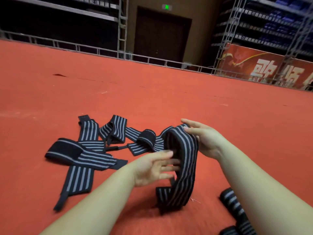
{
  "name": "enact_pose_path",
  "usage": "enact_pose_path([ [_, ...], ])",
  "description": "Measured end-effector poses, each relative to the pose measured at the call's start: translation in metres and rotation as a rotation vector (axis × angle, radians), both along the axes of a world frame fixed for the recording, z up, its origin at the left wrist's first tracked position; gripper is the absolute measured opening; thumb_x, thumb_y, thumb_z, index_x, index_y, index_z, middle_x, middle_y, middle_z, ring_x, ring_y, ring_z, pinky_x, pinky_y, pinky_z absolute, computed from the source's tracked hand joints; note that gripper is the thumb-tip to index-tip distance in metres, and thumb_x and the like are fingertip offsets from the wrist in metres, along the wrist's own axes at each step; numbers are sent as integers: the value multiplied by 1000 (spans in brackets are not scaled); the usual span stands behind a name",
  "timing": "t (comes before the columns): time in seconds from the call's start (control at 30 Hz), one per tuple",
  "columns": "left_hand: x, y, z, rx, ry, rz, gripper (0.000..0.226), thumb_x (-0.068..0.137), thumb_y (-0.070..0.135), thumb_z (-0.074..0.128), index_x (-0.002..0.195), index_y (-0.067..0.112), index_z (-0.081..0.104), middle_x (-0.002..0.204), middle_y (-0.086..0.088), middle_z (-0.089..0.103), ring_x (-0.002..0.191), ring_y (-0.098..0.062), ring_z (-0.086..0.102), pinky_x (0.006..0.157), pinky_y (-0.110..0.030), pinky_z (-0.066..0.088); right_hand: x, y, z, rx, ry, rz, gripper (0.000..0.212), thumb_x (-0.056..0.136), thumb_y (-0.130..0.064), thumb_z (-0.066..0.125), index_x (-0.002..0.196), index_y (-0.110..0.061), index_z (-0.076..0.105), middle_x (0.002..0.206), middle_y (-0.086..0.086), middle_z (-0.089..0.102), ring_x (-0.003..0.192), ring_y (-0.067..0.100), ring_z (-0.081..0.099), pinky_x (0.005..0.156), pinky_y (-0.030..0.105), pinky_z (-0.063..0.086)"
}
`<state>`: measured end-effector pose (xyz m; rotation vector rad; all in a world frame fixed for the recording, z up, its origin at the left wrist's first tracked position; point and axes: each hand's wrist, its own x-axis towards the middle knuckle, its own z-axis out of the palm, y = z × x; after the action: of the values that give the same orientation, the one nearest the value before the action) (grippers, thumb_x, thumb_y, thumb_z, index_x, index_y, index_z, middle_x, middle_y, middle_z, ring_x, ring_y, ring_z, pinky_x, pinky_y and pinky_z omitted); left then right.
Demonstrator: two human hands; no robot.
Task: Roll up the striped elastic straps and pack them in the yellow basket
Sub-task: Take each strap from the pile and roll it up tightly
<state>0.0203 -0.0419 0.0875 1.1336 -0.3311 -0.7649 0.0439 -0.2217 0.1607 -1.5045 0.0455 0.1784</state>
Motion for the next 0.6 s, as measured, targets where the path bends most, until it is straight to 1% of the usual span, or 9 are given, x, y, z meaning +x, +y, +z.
enact_pose_path([
  [0.07, -3, 11, 13, -253, 177, 209, 51, 75, 43, 63, 116, 13, 57, 110, -9, 62, 106, -25, 56, 102, -38, 38, -16, 3, 10, -59, -13, 146, 35, 89, 0, 54, 115, -21, 64, 92, 5, 71, 72, 17, 64, 62, 24, 53],
  [0.17, -8, 26, 30, -419, 239, 538, 37, 90, 35, 51, 112, 8, 61, 105, -10, 68, 101, -23, 63, 98, -37, 45, -31, 9, 16, -149, -9, 292, 39, 87, 5, 53, 115, -20, 64, 104, 9, 71, 82, 20, 68, 72, 27, 56],
  [0.23, -15, 36, 36, -363, 171, 652, 27, 96, 26, 48, 106, 6, 63, 99, -8, 72, 95, -20, 67, 90, -36, 53, -36, 15, 16, -218, 7, 356, 43, 87, 5, 56, 121, -21, 60, 110, 10, 70, 88, 22, 67, 79, 31, 55],
  [0.3, -23, 49, 36, -275, 103, 709, 23, 97, 22, 47, 94, 7, 65, 82, -3, 73, 75, -13, 70, 65, -29, 58, -40, 21, 12, -287, 24, 396, 45, 84, -1, 63, 124, -20, 58, 115, 11, 68, 95, 25, 65, 88, 37, 51],
  [0.33, -27, 58, 33, -244, 81, 735, 22, 97, 21, 48, 92, 8, 64, 80, -3, 73, 71, -12, 70, 58, -27, 57, -41, 26, 9, -317, 35, 422, 46, 81, -5, 67, 125, -19, 58, 116, 12, 68, 98, 25, 65, 92, 38, 50],
  [0.37, -31, 66, 31, -218, 69, 760, 20, 96, 20, 49, 92, 8, 64, 82, -3, 72, 71, -12, 69, 56, -26, 56, -44, 31, 4, -341, 43, 448, 44, 81, -6, 68, 124, -16, 59, 115, 12, 68, 99, 25, 65, 92, 36, 51],
  [0.43, -39, 85, 20, -154, 49, 824, 15, 94, 17, 54, 93, 7, 65, 85, -5, 71, 74, -15, 68, 57, -28, 55, -48, 44, -5, -371, 57, 485, 31, 87, -4, 63, 117, -11, 63, 109, 12, 70, 91, 22, 68, 82, 30, 55],
  [0.5, -46, 105, 3, -89, 52, 886, 13, 91, 13, 58, 96, 3, 66, 85, -7, 71, 76, -18, 68, 58, -29, 56, -51, 57, -18, -428, 66, 490, 24, 87, -8, 63, 110, -8, 66, 105, 13, 70, 86, 21, 68, 78, 29, 56],
  [0.6, -58, 136, -30, 70, 60, 967, 17, 88, 9, 61, 104, 3, 64, 87, -9, 70, 76, -20, 67, 59, -28, 56, -56, 77, -42, -569, 124, 543, 33, 74, -25, 76, 100, -6, 68, 97, 14, 71, 84, 24, 66, 82, 36, 53],
])
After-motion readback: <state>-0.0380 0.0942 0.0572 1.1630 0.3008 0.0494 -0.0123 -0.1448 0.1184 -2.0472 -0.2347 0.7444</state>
